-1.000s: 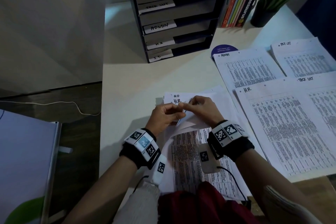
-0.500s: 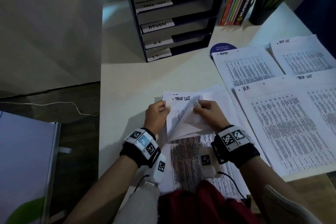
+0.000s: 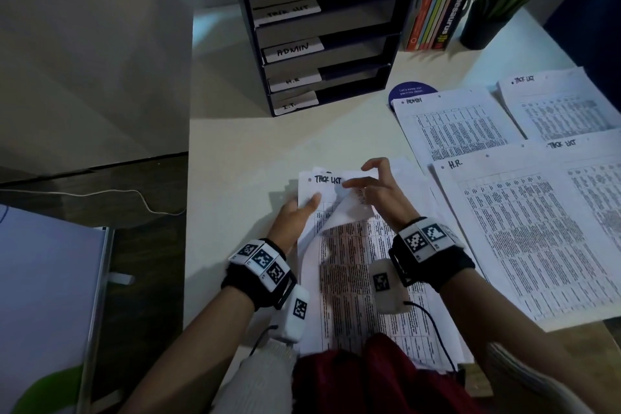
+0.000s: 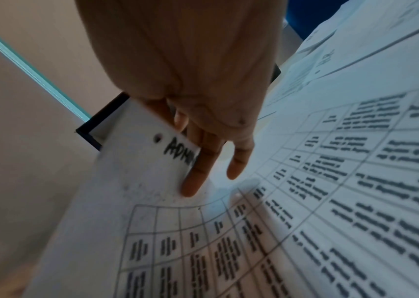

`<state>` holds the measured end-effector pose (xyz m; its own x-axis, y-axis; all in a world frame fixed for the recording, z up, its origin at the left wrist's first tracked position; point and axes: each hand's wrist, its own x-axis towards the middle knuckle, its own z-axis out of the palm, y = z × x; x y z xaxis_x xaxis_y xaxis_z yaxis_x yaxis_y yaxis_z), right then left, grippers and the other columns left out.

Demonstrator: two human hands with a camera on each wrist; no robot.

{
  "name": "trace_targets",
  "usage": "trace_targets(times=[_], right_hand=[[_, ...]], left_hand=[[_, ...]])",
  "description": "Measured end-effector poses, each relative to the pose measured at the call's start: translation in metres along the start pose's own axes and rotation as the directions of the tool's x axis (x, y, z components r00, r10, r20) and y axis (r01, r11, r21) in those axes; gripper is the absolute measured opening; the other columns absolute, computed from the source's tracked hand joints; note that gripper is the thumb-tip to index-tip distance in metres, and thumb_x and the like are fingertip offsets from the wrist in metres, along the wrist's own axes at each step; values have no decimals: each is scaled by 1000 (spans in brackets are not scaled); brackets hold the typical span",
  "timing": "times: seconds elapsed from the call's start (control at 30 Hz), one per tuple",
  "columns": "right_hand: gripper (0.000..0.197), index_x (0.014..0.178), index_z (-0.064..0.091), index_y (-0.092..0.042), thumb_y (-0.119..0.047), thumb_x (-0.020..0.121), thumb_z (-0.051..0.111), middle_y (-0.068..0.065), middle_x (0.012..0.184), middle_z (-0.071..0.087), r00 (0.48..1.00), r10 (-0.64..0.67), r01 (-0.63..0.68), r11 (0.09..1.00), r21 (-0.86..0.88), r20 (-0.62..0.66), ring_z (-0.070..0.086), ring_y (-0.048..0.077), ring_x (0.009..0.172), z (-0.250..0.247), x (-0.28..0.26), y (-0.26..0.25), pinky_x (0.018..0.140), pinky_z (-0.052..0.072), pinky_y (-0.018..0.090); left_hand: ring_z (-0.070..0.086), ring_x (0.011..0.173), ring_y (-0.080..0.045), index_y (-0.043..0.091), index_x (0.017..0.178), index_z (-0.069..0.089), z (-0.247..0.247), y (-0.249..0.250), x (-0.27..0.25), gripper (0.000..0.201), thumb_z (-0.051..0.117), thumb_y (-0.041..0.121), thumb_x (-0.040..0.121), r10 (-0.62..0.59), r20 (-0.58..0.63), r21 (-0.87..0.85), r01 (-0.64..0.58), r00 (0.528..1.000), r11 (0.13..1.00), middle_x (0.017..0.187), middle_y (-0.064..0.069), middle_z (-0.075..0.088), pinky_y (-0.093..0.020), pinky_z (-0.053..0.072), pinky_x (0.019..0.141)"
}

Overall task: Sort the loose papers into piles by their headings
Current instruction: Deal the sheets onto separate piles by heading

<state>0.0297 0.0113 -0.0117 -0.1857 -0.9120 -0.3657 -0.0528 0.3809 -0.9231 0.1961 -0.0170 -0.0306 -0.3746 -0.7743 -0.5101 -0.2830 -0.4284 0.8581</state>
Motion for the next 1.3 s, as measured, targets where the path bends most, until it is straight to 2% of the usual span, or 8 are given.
trace_targets(times=[0.1,0.3,0.5,0.83,0.97,1.1,1.23,1.3], right_hand=[[43,92,36,-23,19,83,35,10,110,61,998,-38,43,995,-86,55,64,21,84,-7,6,3,74,45,23],[10,86,67,-9,-17,83,69,6,87,68,986,-153,97,834,-543,-59,61,10,72,-8,28,5,72,44,26],[18,89,70,-21,-26,93,53,0,93,69,981,-154,11,641,-768,-115,41,22,109,1,35,-2,77,16,32],[21,102,65,-17,-12,89,51,-2,104,66,990,-140,108,553,-826,35,44,19,112,-9,12,8,93,22,35],[19,99,63,-16,-12,90,47,-2,105,65,991,-122,98,442,-891,49,42,21,114,-9,6,10,102,17,44],[41,130,44,-19,-16,90,51,0,132,47,988,-136,120,398,-909,71,37,20,125,-4,8,17,109,15,44],[69,145,21,-12,-13,87,58,7,149,28,994,-105,78,619,-782,16,29,24,135,-1,16,20,113,20,47],[80,145,17,-6,-14,83,67,12,149,26,983,-167,88,800,-593,-79,29,24,134,-10,19,7,113,24,42]], left_hand=[[61,103,-25,11,120,58,0,-12,8,38,59,31,88,-102,-39,66,104,994,992,116,-10,65,-41,48,94],[65,93,-31,9,92,65,2,-12,10,16,54,20,93,-164,-22,-25,164,986,986,96,-14,68,-47,50,91],[60,101,-22,4,117,58,0,-9,5,36,36,26,100,-150,4,-89,150,989,985,107,-7,63,-33,47,90],[59,107,-30,-1,120,56,1,12,16,31,53,12,92,-45,-232,290,113,972,950,119,-17,61,-30,47,87],[61,106,-24,-4,115,60,-34,77,17,31,59,13,88,219,-508,256,-97,833,962,113,-15,64,-19,43,79],[57,97,-12,-3,116,59,-55,143,-5,33,60,16,88,478,-599,310,-365,642,878,110,-7,61,-3,34,66],[46,79,20,33,114,33,-55,179,-38,42,59,14,89,647,-554,315,-587,524,745,109,16,35,9,30,65],[52,67,26,41,94,38,-54,188,-49,43,63,7,85,683,-520,214,-696,512,685,92,24,56,1,40,67]])
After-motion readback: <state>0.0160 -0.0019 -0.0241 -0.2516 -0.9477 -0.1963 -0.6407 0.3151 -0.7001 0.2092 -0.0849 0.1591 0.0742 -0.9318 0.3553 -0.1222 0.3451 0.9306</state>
